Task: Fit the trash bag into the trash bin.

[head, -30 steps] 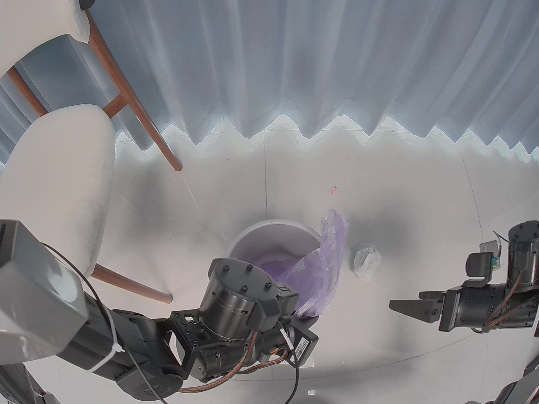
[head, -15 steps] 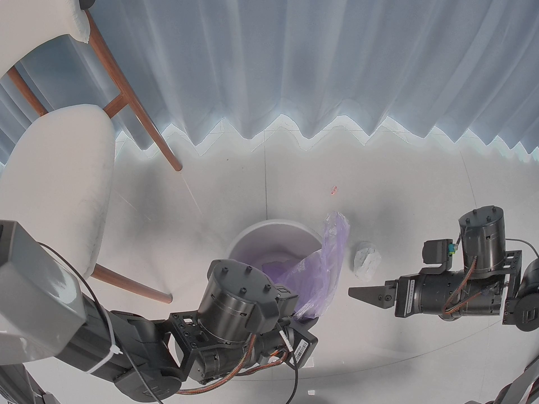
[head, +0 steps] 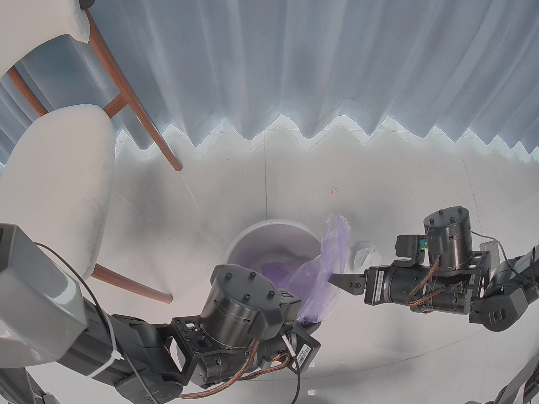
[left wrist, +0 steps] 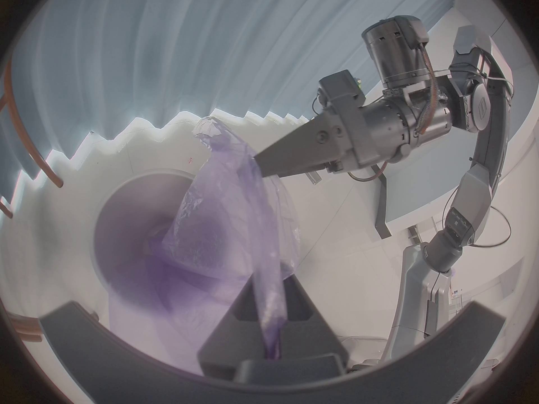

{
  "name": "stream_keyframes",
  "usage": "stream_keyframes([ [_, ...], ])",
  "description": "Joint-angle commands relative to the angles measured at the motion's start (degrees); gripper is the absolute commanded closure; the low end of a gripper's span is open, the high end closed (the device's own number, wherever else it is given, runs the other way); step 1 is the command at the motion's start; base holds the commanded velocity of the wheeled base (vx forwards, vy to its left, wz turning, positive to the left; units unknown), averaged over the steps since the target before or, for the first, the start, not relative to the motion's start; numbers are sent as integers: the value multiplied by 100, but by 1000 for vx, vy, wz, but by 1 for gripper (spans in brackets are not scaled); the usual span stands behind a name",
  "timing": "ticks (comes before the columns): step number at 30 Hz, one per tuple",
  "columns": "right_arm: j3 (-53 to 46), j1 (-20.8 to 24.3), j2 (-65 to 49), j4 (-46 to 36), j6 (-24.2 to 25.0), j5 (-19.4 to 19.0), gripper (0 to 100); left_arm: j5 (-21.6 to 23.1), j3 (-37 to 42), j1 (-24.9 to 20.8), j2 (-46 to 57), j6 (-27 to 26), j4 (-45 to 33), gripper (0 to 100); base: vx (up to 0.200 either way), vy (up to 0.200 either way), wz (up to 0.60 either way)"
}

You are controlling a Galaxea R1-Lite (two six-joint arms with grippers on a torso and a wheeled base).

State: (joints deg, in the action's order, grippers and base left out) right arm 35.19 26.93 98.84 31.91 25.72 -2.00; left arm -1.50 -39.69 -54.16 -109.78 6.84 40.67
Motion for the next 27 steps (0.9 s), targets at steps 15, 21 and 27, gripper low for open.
stream_keyframes([
  [15,480,-47,452,104,100,745,0,-79,-3,29,18,10,-6,100,0,0,0],
  [21,374,-91,505,96,188,991,0,-96,-3,29,18,10,-6,100,0,0,0],
  [27,471,-83,636,96,188,1000,0,-158,-12,20,9,19,-33,100,0,0,0],
])
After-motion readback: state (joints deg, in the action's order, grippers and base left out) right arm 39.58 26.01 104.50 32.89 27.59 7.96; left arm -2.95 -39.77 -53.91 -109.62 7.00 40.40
